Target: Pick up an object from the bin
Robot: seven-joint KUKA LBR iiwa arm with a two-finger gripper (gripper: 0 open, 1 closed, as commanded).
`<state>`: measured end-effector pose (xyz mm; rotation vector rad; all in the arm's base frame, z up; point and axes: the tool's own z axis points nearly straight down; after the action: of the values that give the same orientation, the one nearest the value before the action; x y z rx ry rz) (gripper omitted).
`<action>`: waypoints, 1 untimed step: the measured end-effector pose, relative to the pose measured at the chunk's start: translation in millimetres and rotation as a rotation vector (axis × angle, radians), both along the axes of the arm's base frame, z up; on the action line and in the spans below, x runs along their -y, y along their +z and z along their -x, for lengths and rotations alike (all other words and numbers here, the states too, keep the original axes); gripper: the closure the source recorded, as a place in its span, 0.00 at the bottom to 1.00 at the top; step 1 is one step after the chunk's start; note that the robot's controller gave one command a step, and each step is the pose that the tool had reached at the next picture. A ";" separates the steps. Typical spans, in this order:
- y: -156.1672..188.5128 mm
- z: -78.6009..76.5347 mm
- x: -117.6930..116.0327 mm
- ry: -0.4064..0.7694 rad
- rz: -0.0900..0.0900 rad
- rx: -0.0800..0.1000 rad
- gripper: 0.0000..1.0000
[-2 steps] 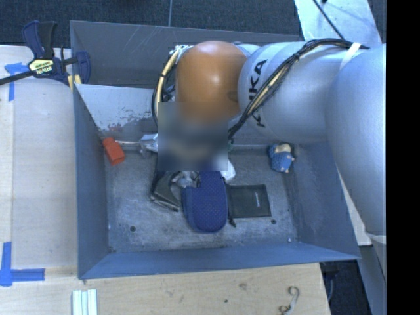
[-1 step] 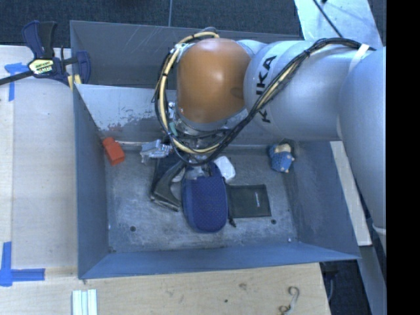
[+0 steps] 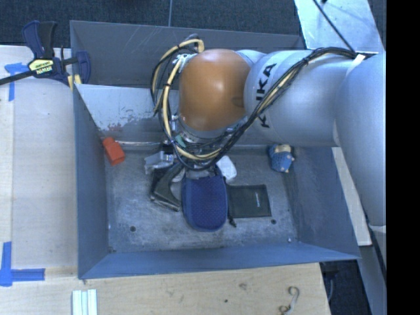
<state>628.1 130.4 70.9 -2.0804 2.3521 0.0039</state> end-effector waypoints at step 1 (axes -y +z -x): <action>1.4 -0.6 -0.7 -0.004 0.000 0.000 0.00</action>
Offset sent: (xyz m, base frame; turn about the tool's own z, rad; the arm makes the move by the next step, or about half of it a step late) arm 0.0000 0.0000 0.0000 0.0000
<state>628.8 131.0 72.3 -2.0757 2.3556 0.0035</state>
